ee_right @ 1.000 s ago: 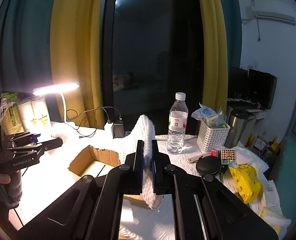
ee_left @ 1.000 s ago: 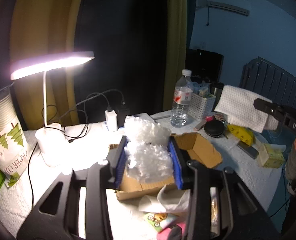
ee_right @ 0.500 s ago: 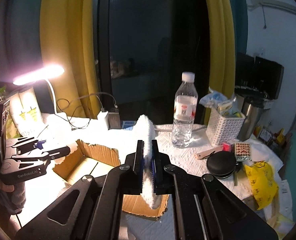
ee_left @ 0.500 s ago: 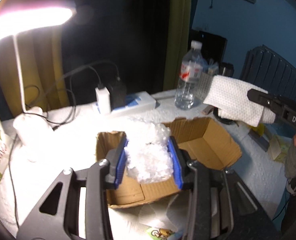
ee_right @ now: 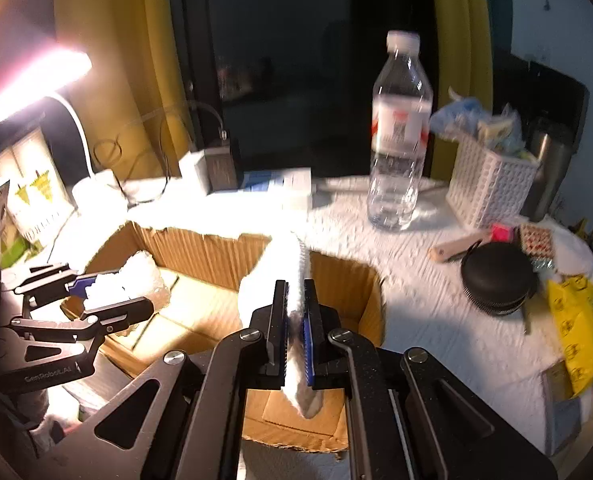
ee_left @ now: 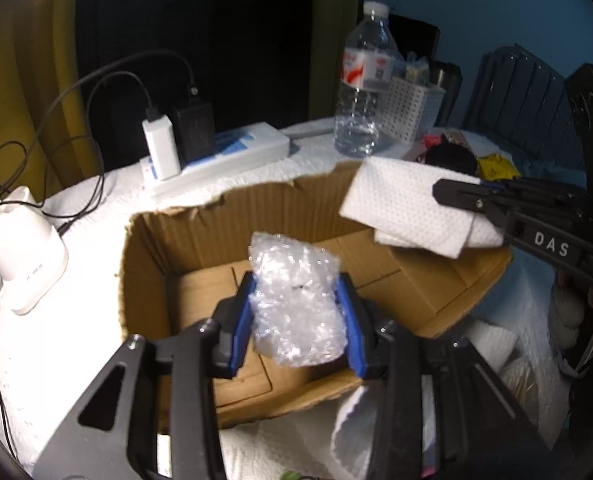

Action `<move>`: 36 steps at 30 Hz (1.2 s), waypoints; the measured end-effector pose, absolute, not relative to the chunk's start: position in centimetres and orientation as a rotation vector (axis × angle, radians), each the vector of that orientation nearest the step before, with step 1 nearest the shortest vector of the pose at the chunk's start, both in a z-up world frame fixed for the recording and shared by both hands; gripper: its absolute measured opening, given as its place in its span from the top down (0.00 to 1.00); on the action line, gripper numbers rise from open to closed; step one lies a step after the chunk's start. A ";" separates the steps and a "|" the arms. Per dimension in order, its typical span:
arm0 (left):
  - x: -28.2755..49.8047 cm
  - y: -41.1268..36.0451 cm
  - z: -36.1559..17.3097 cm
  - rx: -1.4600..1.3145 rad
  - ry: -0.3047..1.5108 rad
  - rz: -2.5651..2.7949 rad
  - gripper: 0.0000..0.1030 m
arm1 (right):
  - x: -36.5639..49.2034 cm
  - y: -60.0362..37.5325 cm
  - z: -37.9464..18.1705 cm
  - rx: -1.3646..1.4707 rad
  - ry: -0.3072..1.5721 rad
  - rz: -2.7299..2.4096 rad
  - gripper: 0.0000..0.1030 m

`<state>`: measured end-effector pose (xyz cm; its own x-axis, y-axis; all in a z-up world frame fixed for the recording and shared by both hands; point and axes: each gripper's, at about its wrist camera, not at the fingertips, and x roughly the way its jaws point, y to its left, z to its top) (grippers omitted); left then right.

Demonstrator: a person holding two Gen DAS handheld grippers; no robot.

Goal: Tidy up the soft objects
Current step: 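Carry the bubble wrap into the box and open the left gripper while the right drops the cotton pad there, then grasp the clear bag of cotton swabs with the right gripper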

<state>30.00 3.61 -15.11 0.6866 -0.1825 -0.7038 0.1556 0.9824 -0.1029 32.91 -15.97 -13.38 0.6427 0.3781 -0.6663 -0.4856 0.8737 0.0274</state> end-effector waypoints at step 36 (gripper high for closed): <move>26.6 5.8 -12.4 -0.090 0.746 -0.098 0.27 | 28.7 -17.5 -12.5 -0.136 0.741 0.472 0.61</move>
<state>26.61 5.78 -12.38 0.7301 -0.1209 -0.6726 0.0570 0.9916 -0.1163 28.66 -17.46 -12.48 0.6390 0.3650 -0.6771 -0.4594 0.8871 0.0447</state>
